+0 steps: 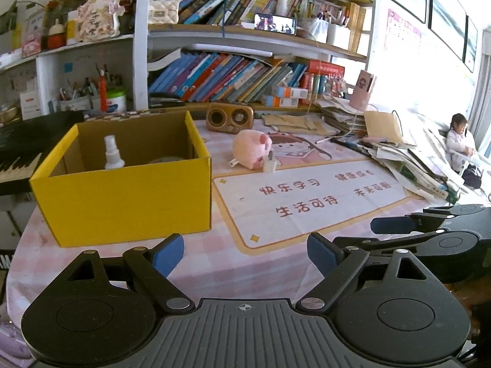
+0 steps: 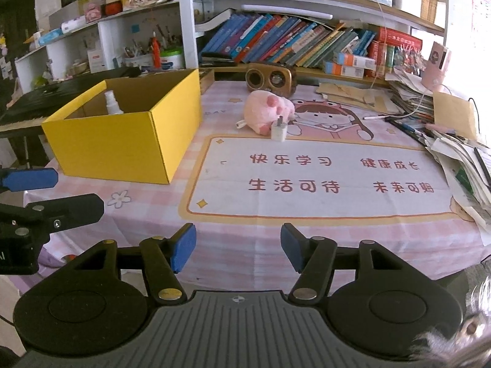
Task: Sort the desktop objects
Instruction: 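Move both tools toward the pink plush pig and white power adapter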
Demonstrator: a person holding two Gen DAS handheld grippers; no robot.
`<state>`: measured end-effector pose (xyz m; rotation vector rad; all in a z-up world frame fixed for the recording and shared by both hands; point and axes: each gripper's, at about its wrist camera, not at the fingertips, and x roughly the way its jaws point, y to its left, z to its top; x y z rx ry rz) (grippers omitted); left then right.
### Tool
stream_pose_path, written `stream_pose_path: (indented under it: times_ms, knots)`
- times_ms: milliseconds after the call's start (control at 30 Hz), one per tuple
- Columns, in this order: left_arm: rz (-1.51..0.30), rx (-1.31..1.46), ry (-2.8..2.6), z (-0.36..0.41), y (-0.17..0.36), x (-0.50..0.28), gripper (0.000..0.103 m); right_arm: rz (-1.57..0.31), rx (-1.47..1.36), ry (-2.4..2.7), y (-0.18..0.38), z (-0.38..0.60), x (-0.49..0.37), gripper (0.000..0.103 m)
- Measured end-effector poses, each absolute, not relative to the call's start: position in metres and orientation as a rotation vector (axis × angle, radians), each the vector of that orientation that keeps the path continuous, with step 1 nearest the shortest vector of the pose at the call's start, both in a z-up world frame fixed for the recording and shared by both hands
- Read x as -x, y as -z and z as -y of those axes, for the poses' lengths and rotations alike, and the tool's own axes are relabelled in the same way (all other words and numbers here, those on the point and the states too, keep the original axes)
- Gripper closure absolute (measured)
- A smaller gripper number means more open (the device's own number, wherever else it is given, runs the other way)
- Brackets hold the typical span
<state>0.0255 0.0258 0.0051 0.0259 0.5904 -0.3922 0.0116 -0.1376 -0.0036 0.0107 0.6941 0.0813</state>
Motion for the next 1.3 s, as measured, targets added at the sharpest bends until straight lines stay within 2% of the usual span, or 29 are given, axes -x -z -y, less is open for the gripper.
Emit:
stream_pose_path:
  times_ms: [1300]
  knots:
    - [-0.583,-0.044,0.396,0.046,-0.008,-0.107,0.013,-0.731,0.002,-0.109,0.005,0.206,-0.104,0.043]
